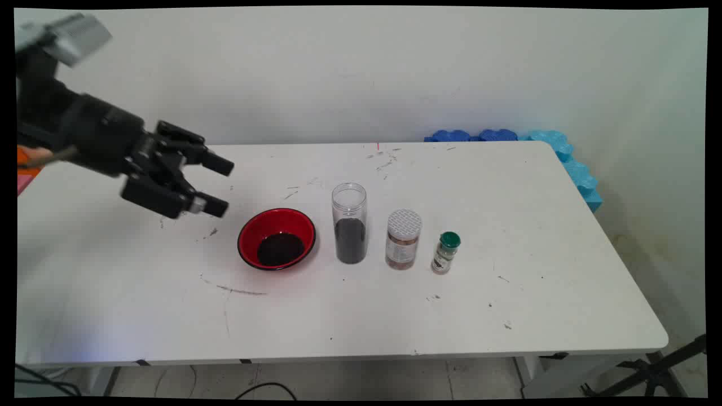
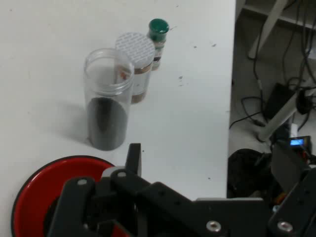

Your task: Pick up the black seasoning powder from the table

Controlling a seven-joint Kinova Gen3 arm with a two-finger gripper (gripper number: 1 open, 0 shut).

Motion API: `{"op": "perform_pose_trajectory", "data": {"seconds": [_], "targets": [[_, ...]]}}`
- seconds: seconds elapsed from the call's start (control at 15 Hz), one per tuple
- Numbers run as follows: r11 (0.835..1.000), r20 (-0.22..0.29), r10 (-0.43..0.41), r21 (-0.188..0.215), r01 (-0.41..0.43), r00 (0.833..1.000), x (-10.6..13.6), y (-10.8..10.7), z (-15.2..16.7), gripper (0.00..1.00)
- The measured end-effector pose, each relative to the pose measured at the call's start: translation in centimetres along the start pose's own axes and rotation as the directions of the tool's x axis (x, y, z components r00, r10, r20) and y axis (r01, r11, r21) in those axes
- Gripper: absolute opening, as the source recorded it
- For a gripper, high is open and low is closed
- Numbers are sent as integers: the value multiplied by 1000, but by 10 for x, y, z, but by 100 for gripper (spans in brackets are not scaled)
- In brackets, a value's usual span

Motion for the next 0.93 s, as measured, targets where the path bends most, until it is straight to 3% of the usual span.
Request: {"op": "perform_pose_trajectory", "data": {"seconds": [0.47, 0.93], "targets": [[997, 10, -1, 77, 0, 1000, -28, -20, 54, 100], [992, -11, -13, 122, 14, 1000, -37, -39, 100, 100]]}}
